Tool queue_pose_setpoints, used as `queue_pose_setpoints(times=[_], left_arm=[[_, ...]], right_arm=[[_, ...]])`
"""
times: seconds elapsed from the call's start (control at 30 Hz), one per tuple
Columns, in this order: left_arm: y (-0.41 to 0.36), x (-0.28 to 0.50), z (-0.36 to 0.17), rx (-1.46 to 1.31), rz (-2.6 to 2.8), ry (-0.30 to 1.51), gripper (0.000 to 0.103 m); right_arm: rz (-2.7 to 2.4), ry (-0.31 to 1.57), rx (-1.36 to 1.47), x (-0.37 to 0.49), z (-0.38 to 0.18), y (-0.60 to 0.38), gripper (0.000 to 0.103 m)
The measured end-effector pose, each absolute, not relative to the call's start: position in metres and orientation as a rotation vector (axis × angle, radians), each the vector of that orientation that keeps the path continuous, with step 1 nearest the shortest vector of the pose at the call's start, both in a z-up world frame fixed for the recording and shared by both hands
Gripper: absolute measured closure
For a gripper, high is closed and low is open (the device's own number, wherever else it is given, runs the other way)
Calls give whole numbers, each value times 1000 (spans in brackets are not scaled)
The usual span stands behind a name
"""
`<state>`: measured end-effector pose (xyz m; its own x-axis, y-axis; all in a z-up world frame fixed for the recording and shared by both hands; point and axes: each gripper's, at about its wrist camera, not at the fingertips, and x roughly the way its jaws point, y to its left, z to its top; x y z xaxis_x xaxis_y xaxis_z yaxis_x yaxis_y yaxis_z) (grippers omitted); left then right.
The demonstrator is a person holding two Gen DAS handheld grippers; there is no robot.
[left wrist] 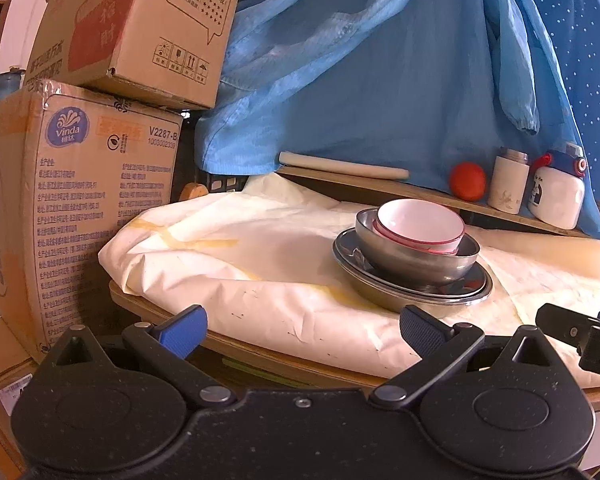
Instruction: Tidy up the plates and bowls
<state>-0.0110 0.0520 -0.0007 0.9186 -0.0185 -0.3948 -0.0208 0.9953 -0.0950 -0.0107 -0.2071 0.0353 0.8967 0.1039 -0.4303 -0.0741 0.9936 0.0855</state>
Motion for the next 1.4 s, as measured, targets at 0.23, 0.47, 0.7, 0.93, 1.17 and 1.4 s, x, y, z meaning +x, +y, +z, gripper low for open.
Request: queue_pose_setpoints(times=[0.23,0.47,0.7,0.93,1.17,1.4], left_arm=[[52,-10,-1,-101,-1,419,1],[53,-9,-1,-109,-6,427,1],[54,-8,-2,-99,-11,426,1],[53,-8,-2,-94,-13,426,1],[53,-8,-2,-94,-12,426,1],[52,-8,-2,-93,-11,426,1]], right_arm=[[96,451,61,-10,36,-207,0],[96,450,59,-10,36,-207,0],[95,452,59,-10,36,-207,0],[95,452,59,-9,37,-206,0],[97,453,58,-9,37,-206,0],[100,453,54,-8,37,-207,0]])
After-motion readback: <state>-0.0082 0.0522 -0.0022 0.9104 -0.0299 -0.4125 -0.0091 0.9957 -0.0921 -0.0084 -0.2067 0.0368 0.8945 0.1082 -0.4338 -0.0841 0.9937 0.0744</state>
